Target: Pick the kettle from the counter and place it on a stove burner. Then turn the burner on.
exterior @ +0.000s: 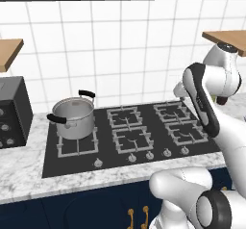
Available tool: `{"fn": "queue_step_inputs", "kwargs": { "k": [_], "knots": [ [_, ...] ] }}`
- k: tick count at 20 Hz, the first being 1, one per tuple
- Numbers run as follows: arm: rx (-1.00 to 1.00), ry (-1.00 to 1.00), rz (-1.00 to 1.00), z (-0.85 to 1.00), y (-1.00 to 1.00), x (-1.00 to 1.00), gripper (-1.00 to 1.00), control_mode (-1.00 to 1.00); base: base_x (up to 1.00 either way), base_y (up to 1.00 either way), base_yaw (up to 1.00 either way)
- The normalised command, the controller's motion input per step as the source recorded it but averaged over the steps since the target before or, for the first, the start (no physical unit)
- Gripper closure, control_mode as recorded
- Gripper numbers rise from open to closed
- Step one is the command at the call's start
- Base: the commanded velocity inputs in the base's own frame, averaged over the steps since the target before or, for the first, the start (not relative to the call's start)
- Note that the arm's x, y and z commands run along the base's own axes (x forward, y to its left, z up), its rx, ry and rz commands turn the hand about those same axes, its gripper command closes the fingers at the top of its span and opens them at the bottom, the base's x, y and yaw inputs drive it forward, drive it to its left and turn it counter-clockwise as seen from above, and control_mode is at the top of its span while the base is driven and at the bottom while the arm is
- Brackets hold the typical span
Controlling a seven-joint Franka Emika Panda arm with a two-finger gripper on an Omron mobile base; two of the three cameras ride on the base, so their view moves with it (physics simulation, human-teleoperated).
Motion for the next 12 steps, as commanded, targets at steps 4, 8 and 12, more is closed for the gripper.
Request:
{"fn": "queue_step_inputs", "kwargs": {
  "k": [4,8,12],
  "knots": [
    [0.05,-0.09,0.0,-0.29,-0.82,-0.52,-1.0,-1.0,0.0,0.0,0.0],
    [0.01,-0.03,-0.02,-0.28,-0.79,-0.38,-1.0,-1.0,0.0,0.0,0.0],
    [0.0,-0.01,-0.08,-0.3,-0.81,-0.23,-1.0,-1.0,0.0,0.0,0.0]
  ]
}}
